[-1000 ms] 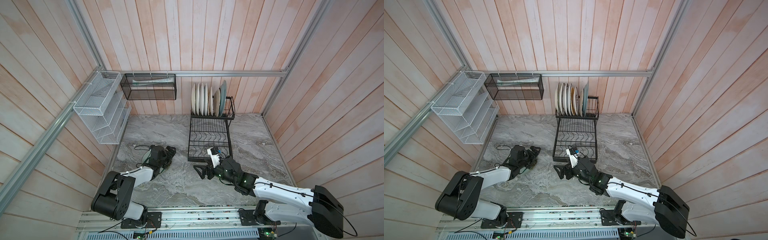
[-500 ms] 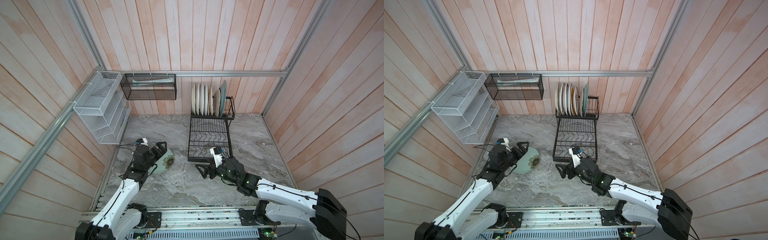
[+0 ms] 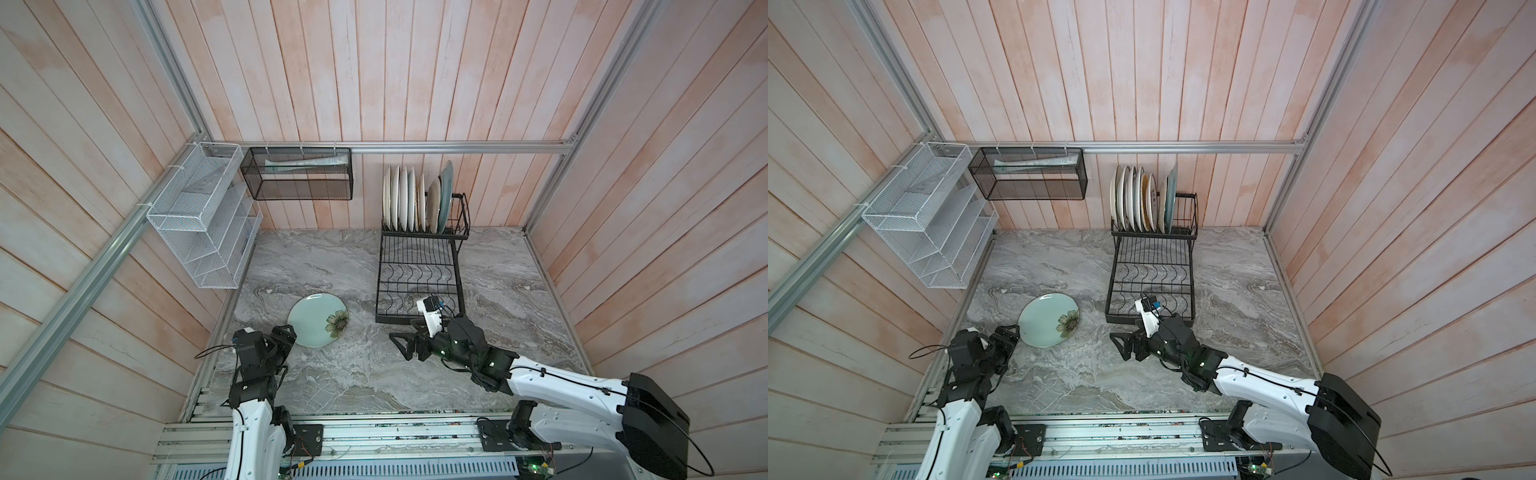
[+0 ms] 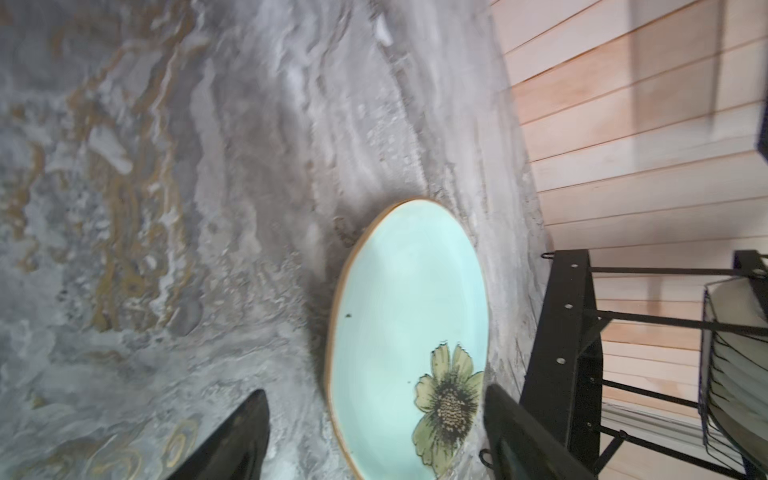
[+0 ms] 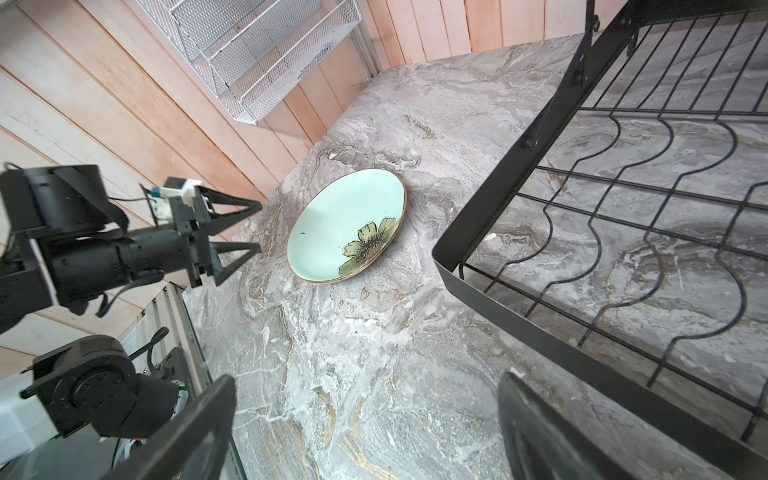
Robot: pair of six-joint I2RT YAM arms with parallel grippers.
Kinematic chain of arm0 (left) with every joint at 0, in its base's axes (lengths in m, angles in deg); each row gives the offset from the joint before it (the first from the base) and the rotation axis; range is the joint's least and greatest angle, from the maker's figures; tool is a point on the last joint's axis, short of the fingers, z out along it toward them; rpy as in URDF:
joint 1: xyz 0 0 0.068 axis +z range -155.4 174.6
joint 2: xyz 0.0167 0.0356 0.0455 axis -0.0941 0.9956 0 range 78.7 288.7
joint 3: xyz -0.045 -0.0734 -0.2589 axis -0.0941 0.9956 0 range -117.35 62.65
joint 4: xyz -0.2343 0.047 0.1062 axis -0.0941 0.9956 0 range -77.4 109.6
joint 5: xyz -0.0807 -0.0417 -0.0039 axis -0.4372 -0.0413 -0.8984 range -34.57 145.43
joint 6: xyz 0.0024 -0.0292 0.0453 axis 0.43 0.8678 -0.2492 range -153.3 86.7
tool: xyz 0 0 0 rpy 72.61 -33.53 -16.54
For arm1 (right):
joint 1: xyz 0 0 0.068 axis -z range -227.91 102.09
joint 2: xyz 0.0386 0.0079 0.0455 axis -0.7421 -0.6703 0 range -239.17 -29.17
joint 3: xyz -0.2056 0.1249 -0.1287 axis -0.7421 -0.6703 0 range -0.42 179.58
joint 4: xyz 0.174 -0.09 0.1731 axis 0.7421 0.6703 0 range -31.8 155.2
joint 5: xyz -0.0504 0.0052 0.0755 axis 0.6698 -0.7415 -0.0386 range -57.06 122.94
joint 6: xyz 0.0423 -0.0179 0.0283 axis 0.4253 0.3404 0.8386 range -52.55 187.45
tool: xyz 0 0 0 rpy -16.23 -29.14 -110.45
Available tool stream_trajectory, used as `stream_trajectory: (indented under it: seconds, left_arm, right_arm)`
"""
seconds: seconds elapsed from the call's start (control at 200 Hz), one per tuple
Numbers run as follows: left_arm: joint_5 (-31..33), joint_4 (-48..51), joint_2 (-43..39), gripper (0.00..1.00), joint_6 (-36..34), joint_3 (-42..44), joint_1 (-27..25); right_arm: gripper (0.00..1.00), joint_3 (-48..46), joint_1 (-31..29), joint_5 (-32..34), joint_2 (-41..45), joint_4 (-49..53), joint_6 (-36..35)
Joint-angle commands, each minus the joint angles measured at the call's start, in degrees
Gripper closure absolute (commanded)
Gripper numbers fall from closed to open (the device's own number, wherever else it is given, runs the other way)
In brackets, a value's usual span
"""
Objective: Load the plates into the dish rack
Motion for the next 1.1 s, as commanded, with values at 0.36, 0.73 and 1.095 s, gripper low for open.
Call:
stream_trajectory:
  seconds: [0.36, 0.73, 1.095]
  left_arm:
    - [-12.71, -13.71, 19.71, 0.34, -2.21, 2.38, 1.59]
    - [-13.03, -16.39, 27.99, 0.48, -2.61, 2.27, 1.57]
    - [-14.39, -19.1, 36.62, 0.59, -5.21, -0.53, 1.59]
  right_arm:
    - [0.02, -3.35, 0.62, 0.68, 3.12, -2.4, 1.0]
    - [0.02, -5.21, 0.99, 1.87, 6.01, -2.52, 1.37]
    - [0.02, -5.57, 1.4, 2.3, 7.71, -2.14, 1.46]
